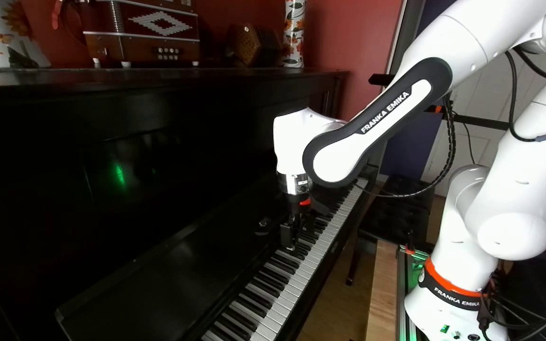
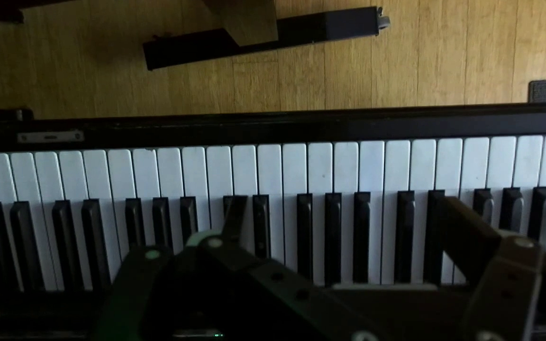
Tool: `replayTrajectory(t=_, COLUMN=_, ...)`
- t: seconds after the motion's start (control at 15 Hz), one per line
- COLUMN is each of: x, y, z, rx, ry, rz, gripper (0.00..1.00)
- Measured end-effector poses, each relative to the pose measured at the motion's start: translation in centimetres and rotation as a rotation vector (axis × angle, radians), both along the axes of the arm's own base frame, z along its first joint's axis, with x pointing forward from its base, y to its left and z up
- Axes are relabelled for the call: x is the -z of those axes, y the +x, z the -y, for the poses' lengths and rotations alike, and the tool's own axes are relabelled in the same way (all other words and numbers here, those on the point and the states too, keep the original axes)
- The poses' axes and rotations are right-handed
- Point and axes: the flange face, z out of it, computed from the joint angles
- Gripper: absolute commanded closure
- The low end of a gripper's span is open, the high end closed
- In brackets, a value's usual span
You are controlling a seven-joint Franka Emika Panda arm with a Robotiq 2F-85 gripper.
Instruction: Press one black key on the piano
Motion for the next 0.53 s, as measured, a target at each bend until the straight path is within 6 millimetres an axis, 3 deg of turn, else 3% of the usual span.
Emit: replayTrajectory(t=0.53, x=7.0, y=3.1, z=0.4, rx=-0.062, ry=0.063, rz=0.157, gripper=0.02)
